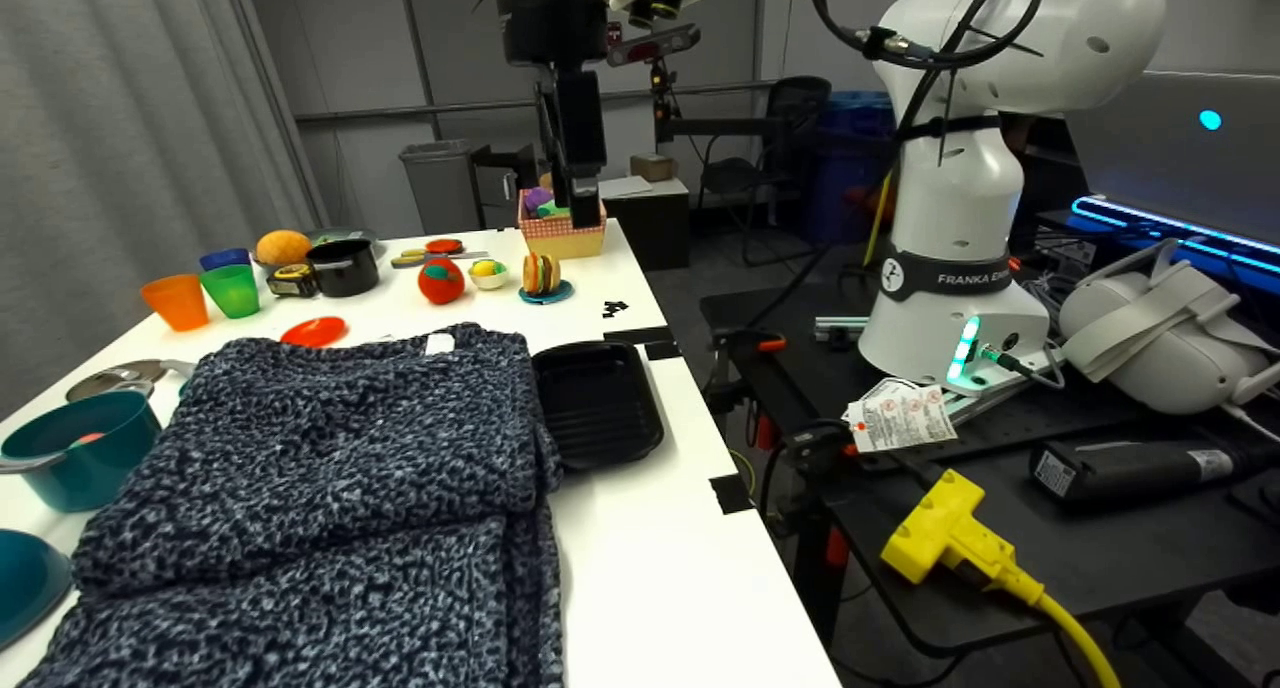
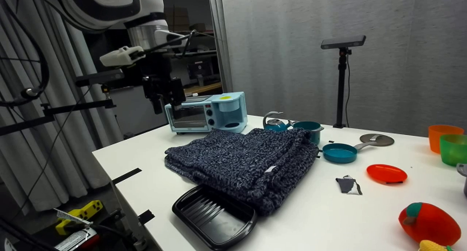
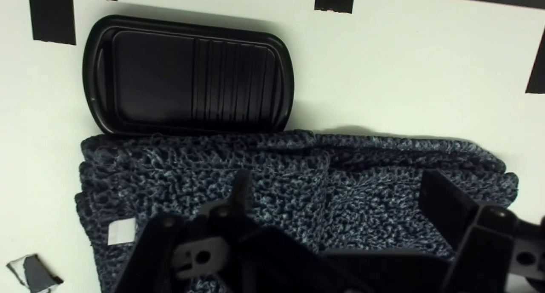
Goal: Fold the fleece
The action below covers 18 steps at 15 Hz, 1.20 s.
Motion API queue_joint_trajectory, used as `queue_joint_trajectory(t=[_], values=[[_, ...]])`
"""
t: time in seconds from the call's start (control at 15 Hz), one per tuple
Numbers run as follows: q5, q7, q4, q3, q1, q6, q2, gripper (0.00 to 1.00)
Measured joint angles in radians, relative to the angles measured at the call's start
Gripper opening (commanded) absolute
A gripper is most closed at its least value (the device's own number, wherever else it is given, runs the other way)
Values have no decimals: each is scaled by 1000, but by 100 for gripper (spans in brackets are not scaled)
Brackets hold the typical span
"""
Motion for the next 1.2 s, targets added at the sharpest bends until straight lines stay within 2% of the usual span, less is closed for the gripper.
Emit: queue_joint_trajectory(t=[0.13,0.67,0.87,1.2], values=[[-1,-10,-3,-19,-11,0,-13,100],[-2,-11,-4,-17,-13,-1,-13,100],[-4,-11,-3,15,1,3,12,100],[5,-10,3,87,74,7,74,100]])
